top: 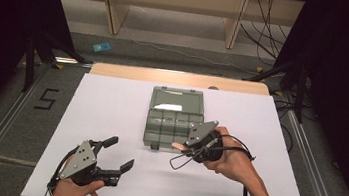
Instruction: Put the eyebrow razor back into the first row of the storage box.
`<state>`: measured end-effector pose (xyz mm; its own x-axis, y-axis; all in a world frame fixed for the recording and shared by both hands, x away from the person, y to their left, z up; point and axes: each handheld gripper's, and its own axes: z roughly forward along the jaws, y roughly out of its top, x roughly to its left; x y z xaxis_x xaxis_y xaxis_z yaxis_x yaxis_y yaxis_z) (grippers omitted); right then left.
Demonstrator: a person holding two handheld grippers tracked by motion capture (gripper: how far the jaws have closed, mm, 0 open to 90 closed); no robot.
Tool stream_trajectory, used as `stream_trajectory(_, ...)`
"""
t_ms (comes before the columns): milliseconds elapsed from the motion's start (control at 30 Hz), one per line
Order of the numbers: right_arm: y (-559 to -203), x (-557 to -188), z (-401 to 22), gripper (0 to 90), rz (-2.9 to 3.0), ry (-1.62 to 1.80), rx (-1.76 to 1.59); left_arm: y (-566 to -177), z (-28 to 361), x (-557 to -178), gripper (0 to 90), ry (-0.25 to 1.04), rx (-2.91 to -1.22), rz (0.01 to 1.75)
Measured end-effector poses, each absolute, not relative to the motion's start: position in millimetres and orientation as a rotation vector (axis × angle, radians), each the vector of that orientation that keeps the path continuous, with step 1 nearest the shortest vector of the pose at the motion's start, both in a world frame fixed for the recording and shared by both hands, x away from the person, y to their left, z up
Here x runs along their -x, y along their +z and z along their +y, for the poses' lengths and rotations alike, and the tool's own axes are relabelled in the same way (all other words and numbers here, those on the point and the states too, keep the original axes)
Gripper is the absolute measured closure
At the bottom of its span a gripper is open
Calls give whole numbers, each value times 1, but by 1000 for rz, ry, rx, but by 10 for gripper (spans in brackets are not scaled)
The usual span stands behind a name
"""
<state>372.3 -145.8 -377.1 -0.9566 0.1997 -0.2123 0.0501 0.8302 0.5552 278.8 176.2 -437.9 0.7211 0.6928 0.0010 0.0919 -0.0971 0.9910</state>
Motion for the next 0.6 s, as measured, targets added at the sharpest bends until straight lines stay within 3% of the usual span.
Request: stream_trajectory(600, -376, -390, -149, 741, 2695, 810, -263, -437, 176, -278, 162, 571, -1610, 644)
